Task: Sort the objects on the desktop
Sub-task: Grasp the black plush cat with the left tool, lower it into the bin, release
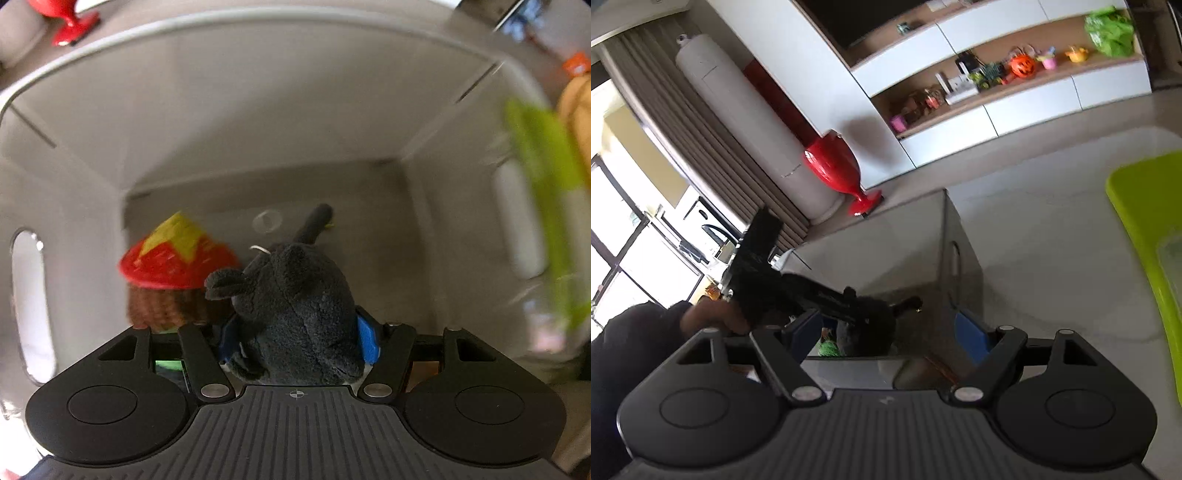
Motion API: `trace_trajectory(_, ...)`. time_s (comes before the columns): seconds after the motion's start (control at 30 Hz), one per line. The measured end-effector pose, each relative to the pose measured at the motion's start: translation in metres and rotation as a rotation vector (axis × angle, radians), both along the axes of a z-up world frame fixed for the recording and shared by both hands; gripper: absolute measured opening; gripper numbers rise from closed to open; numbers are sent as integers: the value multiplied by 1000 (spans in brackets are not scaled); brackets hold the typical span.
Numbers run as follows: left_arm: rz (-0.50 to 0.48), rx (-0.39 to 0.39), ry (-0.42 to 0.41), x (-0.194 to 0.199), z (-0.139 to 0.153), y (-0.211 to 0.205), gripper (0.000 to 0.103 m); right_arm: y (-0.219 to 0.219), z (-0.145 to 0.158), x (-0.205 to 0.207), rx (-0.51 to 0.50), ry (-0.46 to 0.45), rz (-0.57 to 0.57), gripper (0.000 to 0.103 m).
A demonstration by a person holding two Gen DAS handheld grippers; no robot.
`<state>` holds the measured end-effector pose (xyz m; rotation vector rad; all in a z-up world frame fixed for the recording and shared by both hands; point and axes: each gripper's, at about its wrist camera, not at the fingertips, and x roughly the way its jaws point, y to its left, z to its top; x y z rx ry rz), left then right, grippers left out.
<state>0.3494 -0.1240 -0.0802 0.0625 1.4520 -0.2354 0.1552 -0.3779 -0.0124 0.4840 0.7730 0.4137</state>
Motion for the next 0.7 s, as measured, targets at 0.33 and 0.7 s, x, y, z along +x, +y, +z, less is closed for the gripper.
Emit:
trace_trajectory(0.33,19,46,62,-16,-2,28,68,15,-12,9,-7,32,55,81)
trace_trajectory(0.7,-111,126,-333,-55,72,-4,94,31,6,6,-129,20,83,88)
